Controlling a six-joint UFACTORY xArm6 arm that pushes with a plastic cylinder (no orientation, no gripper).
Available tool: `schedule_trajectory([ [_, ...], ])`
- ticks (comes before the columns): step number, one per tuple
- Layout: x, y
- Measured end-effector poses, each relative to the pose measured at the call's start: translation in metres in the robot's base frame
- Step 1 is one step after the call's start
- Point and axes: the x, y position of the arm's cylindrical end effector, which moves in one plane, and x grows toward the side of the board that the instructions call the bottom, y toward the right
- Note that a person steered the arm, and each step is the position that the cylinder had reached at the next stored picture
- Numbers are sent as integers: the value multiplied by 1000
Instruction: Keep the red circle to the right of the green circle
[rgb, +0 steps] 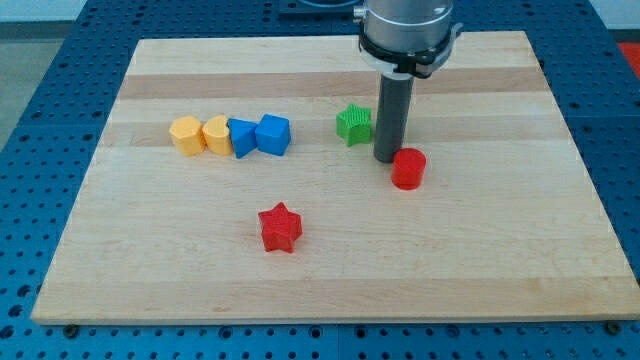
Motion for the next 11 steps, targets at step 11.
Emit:
schedule_trajectory([
  [11,19,69],
])
